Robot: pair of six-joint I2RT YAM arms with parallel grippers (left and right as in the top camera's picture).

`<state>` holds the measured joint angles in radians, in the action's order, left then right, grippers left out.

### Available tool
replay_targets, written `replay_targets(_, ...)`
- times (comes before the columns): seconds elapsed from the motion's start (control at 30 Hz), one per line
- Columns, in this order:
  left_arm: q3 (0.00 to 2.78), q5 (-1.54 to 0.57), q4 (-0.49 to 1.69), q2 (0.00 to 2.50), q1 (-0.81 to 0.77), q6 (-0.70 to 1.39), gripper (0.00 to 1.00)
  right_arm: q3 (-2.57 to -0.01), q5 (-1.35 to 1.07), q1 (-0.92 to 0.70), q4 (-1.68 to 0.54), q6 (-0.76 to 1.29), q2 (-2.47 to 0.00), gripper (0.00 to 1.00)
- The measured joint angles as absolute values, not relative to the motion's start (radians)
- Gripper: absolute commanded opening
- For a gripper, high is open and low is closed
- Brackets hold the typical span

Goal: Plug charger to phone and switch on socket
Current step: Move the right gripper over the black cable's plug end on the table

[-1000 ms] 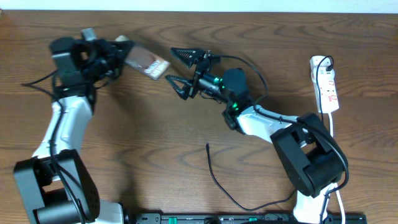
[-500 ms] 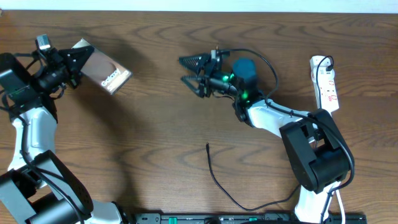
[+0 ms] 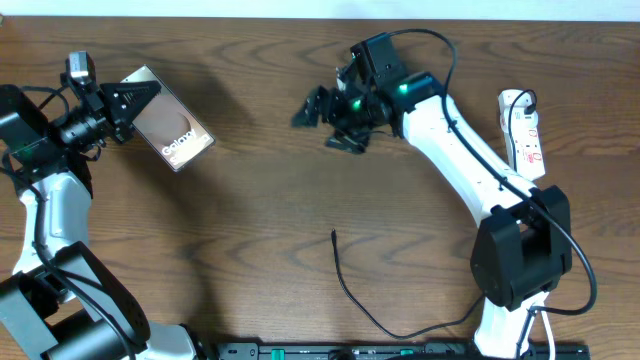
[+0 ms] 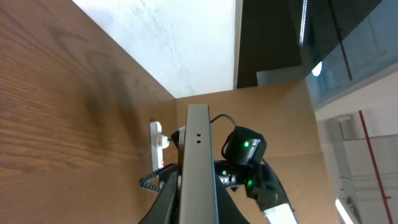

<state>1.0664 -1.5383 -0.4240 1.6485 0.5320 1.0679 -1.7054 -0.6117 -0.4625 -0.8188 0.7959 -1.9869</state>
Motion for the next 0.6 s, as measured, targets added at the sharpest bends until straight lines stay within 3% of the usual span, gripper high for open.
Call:
replay_targets(0.23, 1.066, -1.543, -0.423, 1.649, 0.532, 1.041, 0.08, -1.686, -0.377, -0.501, -1.119, 0.63, -1.987, 0.96)
replay_targets(0.6, 1.066, -1.544, -0.423, 1.649, 0.532, 1.013, 0.08, -1.515, -0.274, -0.616, -1.093, 0.601, -1.987, 0.99)
